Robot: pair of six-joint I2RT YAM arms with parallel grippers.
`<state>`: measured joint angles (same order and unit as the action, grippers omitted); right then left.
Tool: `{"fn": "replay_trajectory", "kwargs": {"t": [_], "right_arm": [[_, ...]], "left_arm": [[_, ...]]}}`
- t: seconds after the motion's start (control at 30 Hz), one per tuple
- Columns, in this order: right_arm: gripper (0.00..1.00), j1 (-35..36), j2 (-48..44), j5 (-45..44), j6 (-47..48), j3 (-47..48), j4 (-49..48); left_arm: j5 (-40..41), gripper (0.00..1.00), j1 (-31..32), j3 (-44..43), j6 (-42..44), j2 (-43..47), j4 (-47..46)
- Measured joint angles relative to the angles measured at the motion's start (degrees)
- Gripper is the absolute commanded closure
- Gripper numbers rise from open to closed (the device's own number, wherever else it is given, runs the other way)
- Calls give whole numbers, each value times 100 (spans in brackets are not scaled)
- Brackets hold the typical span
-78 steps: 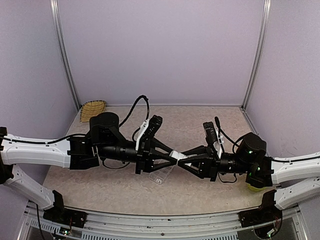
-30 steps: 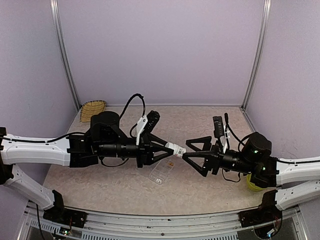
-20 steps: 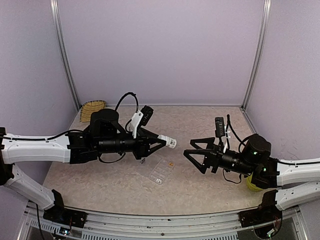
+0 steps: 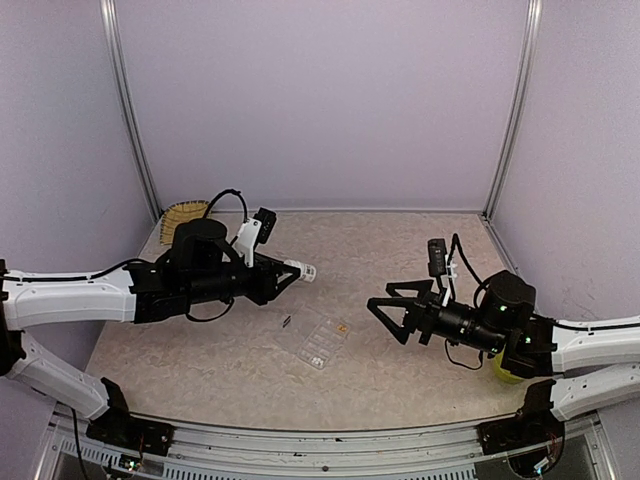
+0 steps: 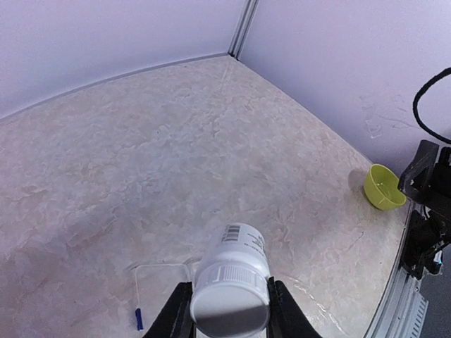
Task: Sort the pills into containers
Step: Place the pill bottle at the center of the board.
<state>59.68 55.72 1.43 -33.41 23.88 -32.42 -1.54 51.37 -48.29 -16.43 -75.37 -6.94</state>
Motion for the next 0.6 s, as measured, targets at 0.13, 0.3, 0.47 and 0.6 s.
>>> {"fn": "replay_trajectory", "kwargs": {"t": [0.13, 0.3, 0.47, 0.6], "right_arm": [[0, -20, -2, -26, -33, -20, 7], [0, -24, -2, -48, -63, -31, 13], [0, -26, -2, -74, -79, -59, 44], [0, -44, -2, -92, -81, -59, 105]], "left_arm": [[127, 84, -83, 39, -76, 0, 74], [295, 84, -205, 52, -205, 0, 201], [409, 84, -358, 79, -330, 0, 284], [476, 84, -446, 111, -442, 0, 313]]}}
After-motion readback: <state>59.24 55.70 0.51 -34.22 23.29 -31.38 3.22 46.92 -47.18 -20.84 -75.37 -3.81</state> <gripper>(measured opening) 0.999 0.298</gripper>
